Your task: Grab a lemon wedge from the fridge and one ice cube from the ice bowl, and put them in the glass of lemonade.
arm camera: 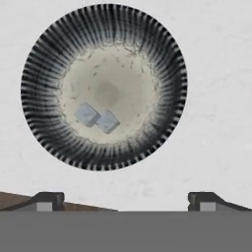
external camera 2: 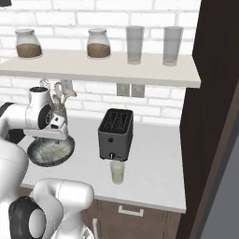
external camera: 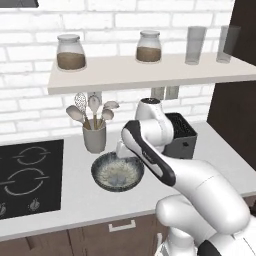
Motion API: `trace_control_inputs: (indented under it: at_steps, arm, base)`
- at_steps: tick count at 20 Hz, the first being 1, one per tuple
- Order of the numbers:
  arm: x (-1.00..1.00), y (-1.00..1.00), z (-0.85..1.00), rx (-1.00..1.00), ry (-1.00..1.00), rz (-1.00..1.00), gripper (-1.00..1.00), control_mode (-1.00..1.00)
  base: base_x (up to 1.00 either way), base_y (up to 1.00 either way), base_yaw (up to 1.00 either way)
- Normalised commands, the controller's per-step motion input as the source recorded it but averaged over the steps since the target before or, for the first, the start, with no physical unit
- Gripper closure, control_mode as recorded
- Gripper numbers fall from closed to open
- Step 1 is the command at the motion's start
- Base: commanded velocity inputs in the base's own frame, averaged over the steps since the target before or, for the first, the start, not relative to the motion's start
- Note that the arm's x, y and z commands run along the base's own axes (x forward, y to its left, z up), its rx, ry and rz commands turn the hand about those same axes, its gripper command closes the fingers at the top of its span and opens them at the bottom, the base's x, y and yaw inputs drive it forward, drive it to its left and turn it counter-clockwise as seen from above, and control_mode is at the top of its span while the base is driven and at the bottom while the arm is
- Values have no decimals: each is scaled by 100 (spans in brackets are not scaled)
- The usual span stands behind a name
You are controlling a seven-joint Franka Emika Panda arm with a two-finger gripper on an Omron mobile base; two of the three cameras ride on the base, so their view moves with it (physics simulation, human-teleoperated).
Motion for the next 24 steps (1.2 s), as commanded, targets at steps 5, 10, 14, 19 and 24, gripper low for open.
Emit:
trace_control_inputs:
  at_steps: [5, 10, 14, 19, 24]
  arm:
    - [0, 30, -37, 0, 5, 9, -100, -100]
    - [0, 3, -18, 0, 1, 16, -100, -100]
    - [0, 11, -11, -4, 0, 21, -100, -100]
    - [0, 8, -23, -5, 0, 23, -100, -100]
    - [0, 8, -22, -2, 0, 24, -100, -100]
  base:
    - [0, 0, 0]
    - [0, 0, 0]
    - [0, 0, 0]
    - [0, 0, 0]
    - [0, 0, 0]
